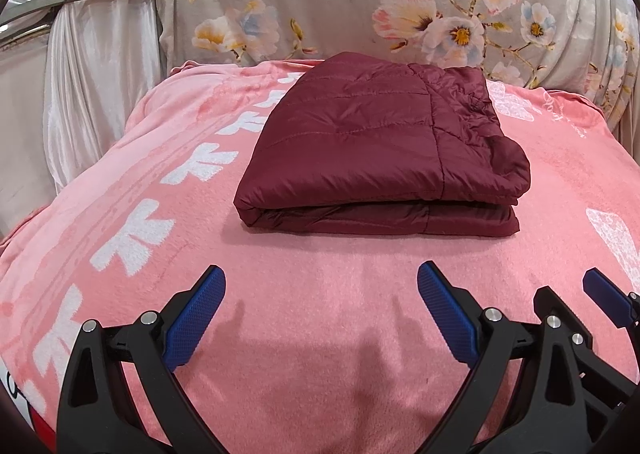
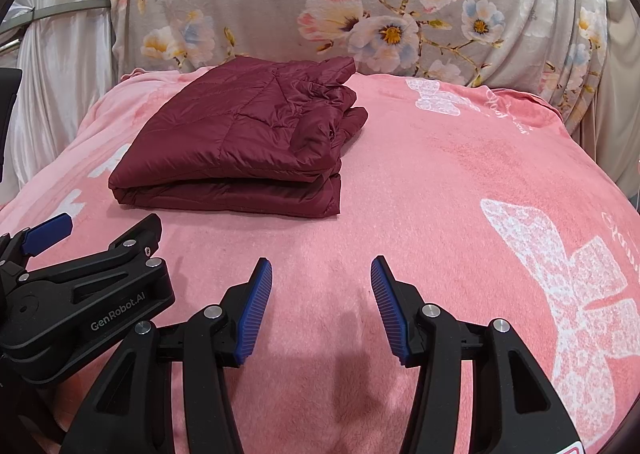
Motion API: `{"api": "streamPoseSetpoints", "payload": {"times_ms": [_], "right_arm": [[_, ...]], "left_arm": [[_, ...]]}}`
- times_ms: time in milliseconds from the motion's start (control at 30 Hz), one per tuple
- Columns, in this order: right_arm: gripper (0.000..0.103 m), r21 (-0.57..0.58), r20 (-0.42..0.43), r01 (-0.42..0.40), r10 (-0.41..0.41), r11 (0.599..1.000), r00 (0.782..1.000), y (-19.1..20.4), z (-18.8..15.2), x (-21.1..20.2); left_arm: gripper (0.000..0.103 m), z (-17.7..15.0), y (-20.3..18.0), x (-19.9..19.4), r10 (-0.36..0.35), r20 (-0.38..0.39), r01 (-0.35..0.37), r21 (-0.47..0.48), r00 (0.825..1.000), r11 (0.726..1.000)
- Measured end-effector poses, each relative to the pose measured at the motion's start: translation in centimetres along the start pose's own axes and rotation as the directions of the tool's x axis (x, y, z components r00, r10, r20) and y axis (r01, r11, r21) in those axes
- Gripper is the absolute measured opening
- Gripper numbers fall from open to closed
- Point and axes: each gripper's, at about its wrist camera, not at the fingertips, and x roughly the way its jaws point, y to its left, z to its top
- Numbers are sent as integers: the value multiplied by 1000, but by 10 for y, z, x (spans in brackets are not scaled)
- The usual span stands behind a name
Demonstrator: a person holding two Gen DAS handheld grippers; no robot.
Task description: Fold large clothes
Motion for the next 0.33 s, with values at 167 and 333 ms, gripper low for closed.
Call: {"api": "streamPoseSetpoints", "payload": {"times_ms": [167,333], "right_arm": [[51,-2,-2,0,0,1000,1000,-1,0,0],[51,-3,-1,-2,2,1000,1000,-2,0,0]], "left_arm": [[94,0,0,0,-3,1,3,0,1000,1000],[93,0,0,-1,-3,2,3,3,1000,1000]]}}
